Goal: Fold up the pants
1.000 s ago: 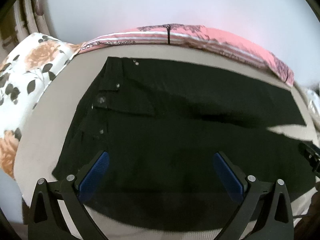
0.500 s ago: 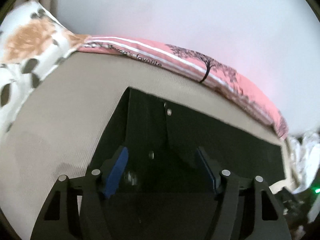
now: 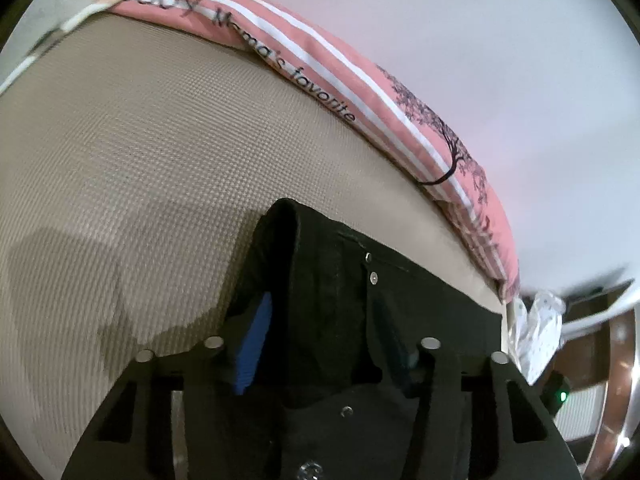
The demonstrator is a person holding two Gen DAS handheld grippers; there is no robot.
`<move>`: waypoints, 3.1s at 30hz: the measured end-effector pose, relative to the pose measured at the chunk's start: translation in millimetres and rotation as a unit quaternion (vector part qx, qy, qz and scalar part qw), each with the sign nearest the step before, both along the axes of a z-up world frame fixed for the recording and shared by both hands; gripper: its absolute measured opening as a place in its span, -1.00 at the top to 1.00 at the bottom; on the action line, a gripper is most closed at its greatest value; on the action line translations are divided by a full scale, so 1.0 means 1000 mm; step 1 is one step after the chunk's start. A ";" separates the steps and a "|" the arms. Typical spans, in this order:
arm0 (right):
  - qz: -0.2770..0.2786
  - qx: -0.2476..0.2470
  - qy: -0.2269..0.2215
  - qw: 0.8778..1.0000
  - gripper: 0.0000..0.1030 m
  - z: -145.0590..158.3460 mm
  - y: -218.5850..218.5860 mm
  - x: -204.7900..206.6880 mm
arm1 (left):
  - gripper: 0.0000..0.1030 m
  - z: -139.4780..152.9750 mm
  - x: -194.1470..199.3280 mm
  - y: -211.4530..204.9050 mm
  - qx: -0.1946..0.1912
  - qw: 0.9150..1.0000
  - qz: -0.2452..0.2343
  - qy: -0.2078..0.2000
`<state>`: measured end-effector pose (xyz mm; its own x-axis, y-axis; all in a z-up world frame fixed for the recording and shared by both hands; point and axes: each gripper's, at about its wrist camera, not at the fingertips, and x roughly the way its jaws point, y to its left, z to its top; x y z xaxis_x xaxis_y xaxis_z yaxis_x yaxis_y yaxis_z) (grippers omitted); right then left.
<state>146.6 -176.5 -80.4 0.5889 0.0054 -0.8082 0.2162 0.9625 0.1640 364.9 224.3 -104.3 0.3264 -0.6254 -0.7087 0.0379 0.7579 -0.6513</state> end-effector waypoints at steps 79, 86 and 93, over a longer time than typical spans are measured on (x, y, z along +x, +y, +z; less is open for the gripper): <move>0.310 -0.087 0.049 0.946 0.82 0.063 -0.040 0.066 | 0.84 0.095 -0.076 -0.042 0.046 0.978 -0.088 -0.185; 0.269 -0.109 0.023 0.957 0.83 0.088 -0.030 -0.006 | 0.83 0.113 -0.118 -0.037 0.066 0.968 -0.139 -0.198; 0.258 -0.079 0.048 0.962 0.83 0.077 -0.021 -0.088 | 0.81 0.101 -0.187 -0.026 0.081 0.961 -0.181 -0.192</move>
<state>58.6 -197.1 -3.7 0.4643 0.1494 -0.8730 -0.2901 0.9569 0.0095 178.0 198.1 -3.4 0.3649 -0.6388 -0.6773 0.5320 0.7401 -0.4115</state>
